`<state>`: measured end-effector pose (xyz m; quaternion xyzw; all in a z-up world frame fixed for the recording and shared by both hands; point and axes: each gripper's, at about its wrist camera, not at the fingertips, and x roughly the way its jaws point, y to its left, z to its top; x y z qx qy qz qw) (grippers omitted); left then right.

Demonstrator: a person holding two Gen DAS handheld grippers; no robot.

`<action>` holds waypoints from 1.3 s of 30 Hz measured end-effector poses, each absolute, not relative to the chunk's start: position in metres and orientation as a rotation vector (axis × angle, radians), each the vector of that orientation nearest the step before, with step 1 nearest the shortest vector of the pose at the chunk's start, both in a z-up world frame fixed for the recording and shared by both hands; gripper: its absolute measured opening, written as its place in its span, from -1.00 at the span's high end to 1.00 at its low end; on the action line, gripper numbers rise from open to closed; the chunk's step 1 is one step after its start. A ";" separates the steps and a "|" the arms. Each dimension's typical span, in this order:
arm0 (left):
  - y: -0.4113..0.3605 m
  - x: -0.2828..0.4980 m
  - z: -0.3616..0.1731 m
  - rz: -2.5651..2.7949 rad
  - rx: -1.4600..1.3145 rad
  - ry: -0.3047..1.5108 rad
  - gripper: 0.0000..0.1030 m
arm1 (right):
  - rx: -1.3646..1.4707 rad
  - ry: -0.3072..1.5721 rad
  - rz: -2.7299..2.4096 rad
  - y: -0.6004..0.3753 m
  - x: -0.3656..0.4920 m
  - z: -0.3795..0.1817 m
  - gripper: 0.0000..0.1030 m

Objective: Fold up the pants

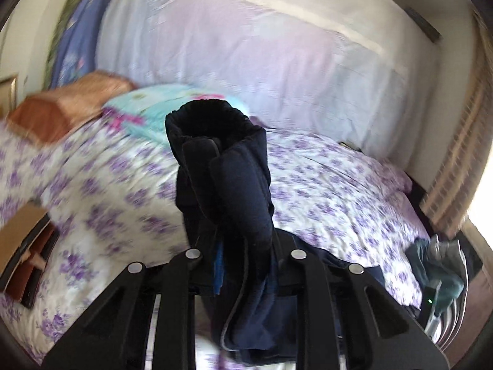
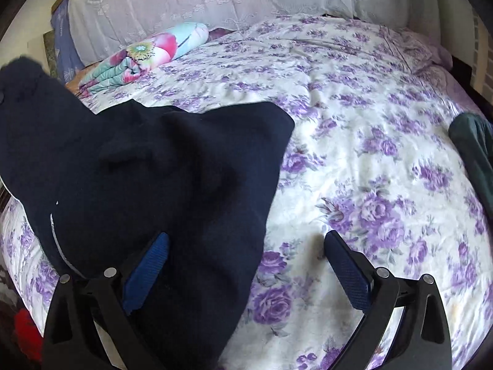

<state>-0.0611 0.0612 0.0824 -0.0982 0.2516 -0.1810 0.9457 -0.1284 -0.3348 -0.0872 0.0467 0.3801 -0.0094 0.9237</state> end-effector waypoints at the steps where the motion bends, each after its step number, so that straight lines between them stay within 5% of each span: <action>1: 0.050 -0.062 0.085 -0.380 -0.177 0.506 0.61 | 0.118 0.760 0.007 -0.339 -0.132 -0.084 -0.93; 8: -0.059 -0.102 0.087 -0.466 0.074 0.424 0.61 | 0.060 0.585 -0.194 -0.389 -0.182 -0.058 -0.93; 15: -0.192 -0.140 -0.005 -0.524 0.485 0.453 0.62 | 0.452 0.571 -0.074 -0.452 -0.201 -0.082 -0.93; 19: -0.209 -0.157 -0.044 -0.501 0.599 0.441 0.61 | 0.468 0.558 -0.057 -0.450 -0.202 -0.083 -0.93; 31: -0.227 -0.168 -0.042 -0.509 0.681 0.457 0.58 | 0.446 0.570 -0.059 -0.446 -0.199 -0.082 -0.93; 34: -0.228 -0.179 -0.055 -0.512 0.718 0.448 -0.08 | 0.453 0.566 -0.055 -0.446 -0.199 -0.082 -0.93; 36: -0.219 -0.197 -0.045 -0.507 0.717 0.355 -0.86 | 0.454 0.566 -0.055 -0.446 -0.199 -0.082 -0.93; 39: -0.199 -0.215 -0.017 -0.570 0.664 0.299 -0.92 | 0.453 0.564 -0.055 -0.446 -0.200 -0.082 -0.93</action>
